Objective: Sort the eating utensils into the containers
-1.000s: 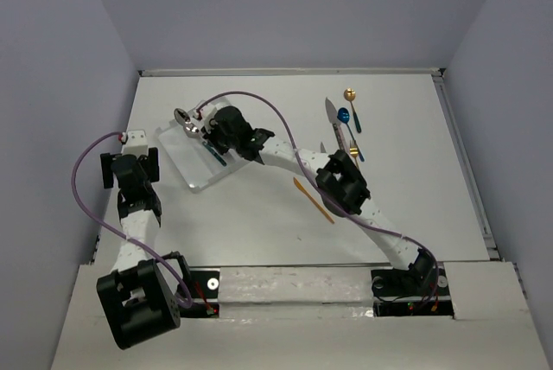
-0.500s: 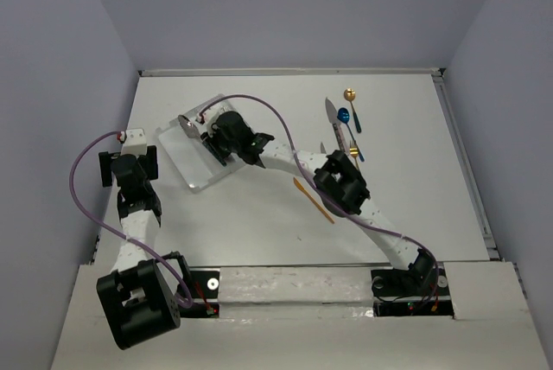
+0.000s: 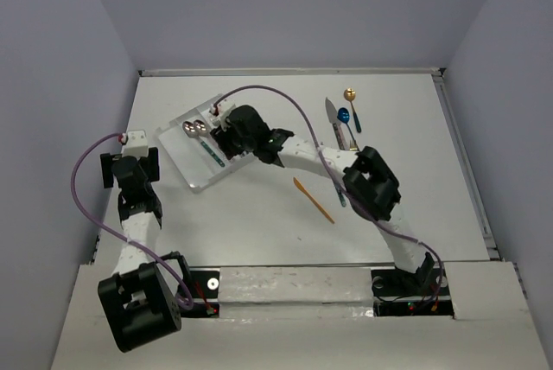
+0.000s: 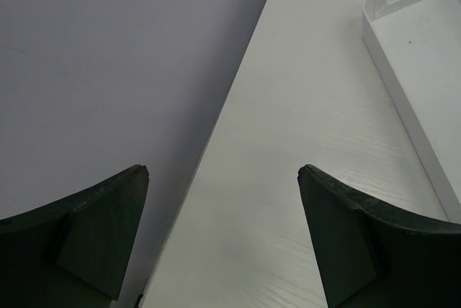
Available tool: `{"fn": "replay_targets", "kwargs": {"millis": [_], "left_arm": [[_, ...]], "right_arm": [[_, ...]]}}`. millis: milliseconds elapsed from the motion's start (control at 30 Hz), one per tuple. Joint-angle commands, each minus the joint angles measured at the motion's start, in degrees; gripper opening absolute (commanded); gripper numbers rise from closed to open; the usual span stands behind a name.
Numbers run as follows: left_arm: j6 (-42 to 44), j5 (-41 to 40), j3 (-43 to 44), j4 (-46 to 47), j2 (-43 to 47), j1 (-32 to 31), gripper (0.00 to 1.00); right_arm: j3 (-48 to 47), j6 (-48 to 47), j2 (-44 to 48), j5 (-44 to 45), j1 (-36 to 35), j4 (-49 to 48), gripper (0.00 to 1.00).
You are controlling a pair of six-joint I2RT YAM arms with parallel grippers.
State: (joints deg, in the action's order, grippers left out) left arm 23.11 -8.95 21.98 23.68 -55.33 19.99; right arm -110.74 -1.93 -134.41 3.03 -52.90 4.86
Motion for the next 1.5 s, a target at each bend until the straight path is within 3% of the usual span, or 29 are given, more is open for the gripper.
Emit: {"fn": "replay_targets", "kwargs": {"millis": [0,100,233,300,367,400,700,933,1233,1333,1367,1400,1467], "left_arm": [[-0.1,1.2,-0.7,2.0,2.4,0.1,0.98],[0.1,1.7,-1.1,1.5,3.1,0.1,0.98],[0.4,2.1,-1.5,1.3,3.8,0.1,0.98],[0.5,2.3,-1.7,1.1,4.4,0.1,0.98],[0.7,2.3,-1.9,0.9,5.0,0.1,0.99],[0.7,2.4,-2.0,0.8,5.1,0.1,0.99],[0.6,2.1,-1.1,-4.5,8.8,0.1,0.99],[2.8,1.7,-1.3,-7.5,11.4,0.1,0.99],[3.2,1.1,-1.1,-7.4,11.9,0.1,0.99],[3.1,1.1,-1.1,-7.6,12.0,0.1,0.99],[3.0,1.2,-1.1,-7.5,11.9,0.0,0.99],[3.0,1.2,-1.1,-7.4,11.9,0.0,0.99],[2.9,1.3,-1.1,-7.3,12.0,0.0,0.99]], "right_arm": [[9.8,1.8,20.0,10.1,2.6,-0.3,0.61],[18.9,13.4,28.9,10.2,10.4,10.5,0.63],[34.3,22.9,37.1,5.2,23.8,16.0,0.64],[39.5,25.0,39.2,8.0,28.4,17.3,0.64],[45.6,25.7,41.0,19.6,28.5,18.6,0.65],[47.0,26.2,41.2,21.2,28.5,19.3,0.66],[51.8,28.7,38.9,18.0,30.2,21.0,0.68],[50.7,27.3,35.5,10.2,31.4,24.2,0.65],[51.2,25.6,31.0,5.7,31.4,26.8,0.44],[51.4,25.3,31.8,4.7,31.4,26.7,0.29],[51.7,25.2,32.3,4.7,31.4,26.7,0.18],[51.7,25.2,32.3,4.7,31.4,26.7,0.17],[52.0,25.0,33.1,5.3,31.4,26.8,0.05]]}}
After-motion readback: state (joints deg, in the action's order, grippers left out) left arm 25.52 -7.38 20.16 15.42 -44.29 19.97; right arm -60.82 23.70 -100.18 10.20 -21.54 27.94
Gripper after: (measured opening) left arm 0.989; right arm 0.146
